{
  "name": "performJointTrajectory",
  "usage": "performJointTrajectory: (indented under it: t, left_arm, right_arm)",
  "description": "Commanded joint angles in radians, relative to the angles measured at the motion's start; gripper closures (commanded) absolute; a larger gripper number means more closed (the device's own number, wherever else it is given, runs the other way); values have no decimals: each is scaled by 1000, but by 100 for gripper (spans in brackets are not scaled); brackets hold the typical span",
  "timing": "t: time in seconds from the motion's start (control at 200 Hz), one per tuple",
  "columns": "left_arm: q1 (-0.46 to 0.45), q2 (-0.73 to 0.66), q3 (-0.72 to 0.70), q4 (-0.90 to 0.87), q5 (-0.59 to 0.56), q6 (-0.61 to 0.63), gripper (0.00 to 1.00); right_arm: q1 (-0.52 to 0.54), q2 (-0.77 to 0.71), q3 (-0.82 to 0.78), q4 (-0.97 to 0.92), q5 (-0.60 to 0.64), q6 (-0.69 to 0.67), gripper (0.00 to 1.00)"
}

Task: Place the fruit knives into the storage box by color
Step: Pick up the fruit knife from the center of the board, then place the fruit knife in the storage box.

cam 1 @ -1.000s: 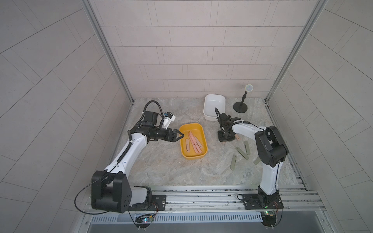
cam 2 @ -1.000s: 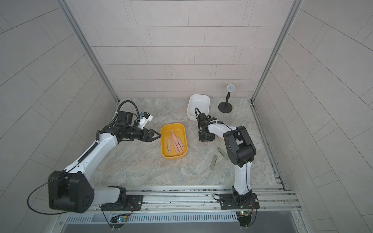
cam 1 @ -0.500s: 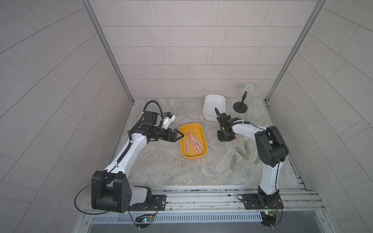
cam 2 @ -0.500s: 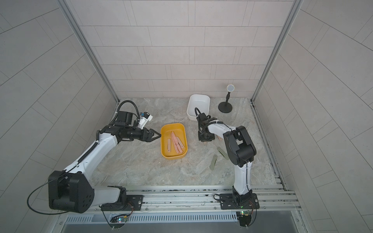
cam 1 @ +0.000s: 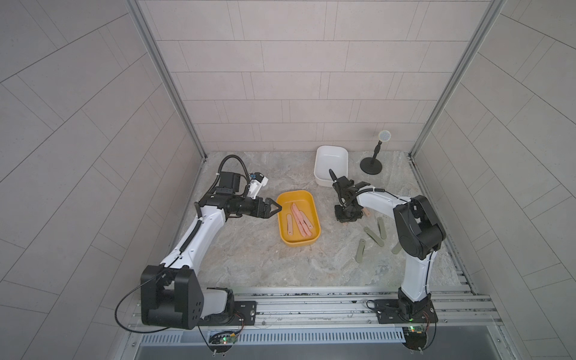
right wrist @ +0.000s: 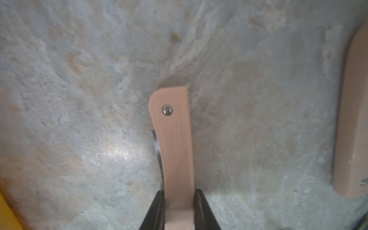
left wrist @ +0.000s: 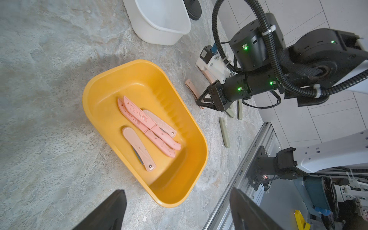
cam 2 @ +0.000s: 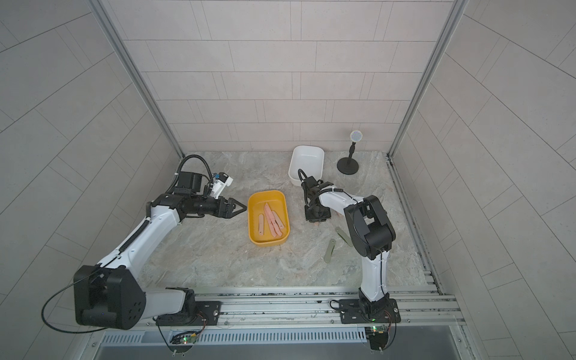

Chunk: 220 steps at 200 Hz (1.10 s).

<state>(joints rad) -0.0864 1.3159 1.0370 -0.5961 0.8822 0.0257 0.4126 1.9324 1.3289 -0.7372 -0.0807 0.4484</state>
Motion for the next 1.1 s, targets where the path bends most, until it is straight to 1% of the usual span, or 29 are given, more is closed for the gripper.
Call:
performJointTrajectory:
  t: [0.0,0.32,0.57,0.801,1.096]
  left_arm:
    - [10,-27,-6,-6,11,8,12]
    - [25,-31,-4,-9,12,6,12]
    - [52,-38,1,-20,8,6,12]
    - [82,-42,15,-66,18,37,12]
    - [94,-52,8,-132,26,85,12]
  right_arm:
    - [13,-55,32,-62,9,-7,75]
    - [52,-105,118,-140,27,-10,76]
    - [142,-112,248,-213,41,-2,76]
    - [255,-56,376,-245,35,21,75]
    - [322,75,471,-230,-21,44,75]
